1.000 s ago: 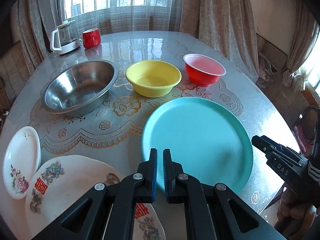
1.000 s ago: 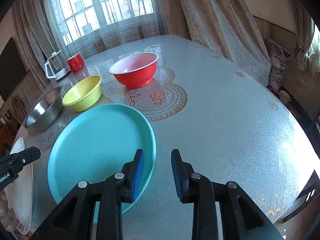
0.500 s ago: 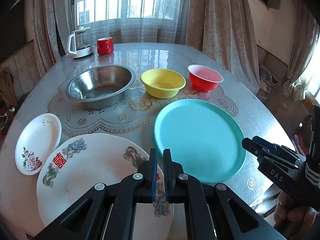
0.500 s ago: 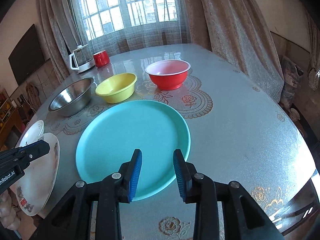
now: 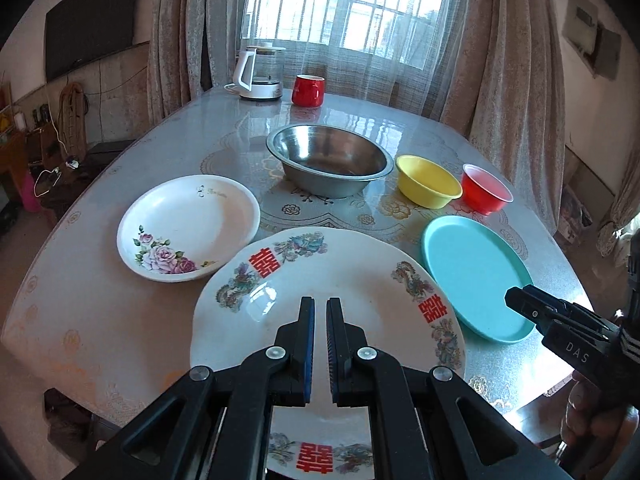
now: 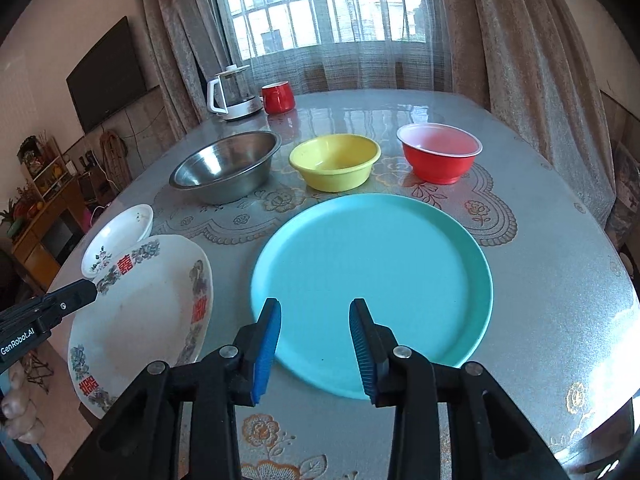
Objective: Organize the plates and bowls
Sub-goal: 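Grasp the rim of the small rose-patterned white plate with both grippers, then lift the rose plate and carry it over the teal plate, then lower the rose plate onto the teal plate and open both grippers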
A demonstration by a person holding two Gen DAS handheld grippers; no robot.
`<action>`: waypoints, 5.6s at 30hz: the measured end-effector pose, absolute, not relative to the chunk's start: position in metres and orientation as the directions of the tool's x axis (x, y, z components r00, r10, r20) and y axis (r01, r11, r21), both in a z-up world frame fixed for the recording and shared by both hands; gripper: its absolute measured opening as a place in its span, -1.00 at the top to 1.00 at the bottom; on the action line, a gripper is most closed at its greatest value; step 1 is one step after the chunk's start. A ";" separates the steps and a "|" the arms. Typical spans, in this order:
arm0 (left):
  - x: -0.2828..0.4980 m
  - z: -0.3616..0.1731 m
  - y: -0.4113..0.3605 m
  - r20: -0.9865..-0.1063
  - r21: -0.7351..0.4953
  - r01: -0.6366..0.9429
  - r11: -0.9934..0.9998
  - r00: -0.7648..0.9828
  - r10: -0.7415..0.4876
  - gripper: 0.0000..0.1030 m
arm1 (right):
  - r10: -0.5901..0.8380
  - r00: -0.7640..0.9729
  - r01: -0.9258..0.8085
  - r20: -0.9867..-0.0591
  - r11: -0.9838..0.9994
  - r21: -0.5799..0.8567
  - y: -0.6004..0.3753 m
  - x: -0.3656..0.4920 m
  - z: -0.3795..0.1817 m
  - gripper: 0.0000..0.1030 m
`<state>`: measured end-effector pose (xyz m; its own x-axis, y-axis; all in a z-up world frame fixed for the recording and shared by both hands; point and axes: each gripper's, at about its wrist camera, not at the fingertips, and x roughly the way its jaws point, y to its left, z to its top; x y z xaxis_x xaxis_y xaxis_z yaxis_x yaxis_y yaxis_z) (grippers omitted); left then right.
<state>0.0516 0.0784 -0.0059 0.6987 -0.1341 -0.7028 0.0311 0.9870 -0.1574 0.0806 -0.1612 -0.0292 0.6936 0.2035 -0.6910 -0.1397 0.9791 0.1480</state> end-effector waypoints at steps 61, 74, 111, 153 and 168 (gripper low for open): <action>0.142 -0.040 0.237 -0.728 -0.236 -0.216 0.947 0.685 -0.026 0.63 | 0.580 0.266 -0.343 -0.770 0.804 0.486 0.054 0.260 -0.051 0.75; 0.120 -0.003 0.202 -0.672 -0.239 -0.118 0.964 0.737 -0.076 0.61 | 0.612 0.348 -0.346 -0.710 0.788 0.509 0.012 0.229 -0.019 0.75; 0.136 -0.004 -0.078 -0.749 -0.171 0.329 0.929 0.568 -0.340 0.61 | 0.360 0.634 0.085 -0.684 0.847 0.525 -0.266 0.138 -0.037 0.74; 0.148 -0.053 -0.112 -0.809 0.090 0.213 0.973 0.586 -0.054 0.59 | 0.251 0.638 -0.028 -0.728 0.952 0.304 -0.259 0.141 -0.073 0.69; 0.139 -0.037 -0.106 -0.762 0.080 0.170 0.982 0.646 -0.050 0.59 | 0.176 0.652 0.012 -0.737 0.970 0.242 -0.252 0.133 -0.065 0.30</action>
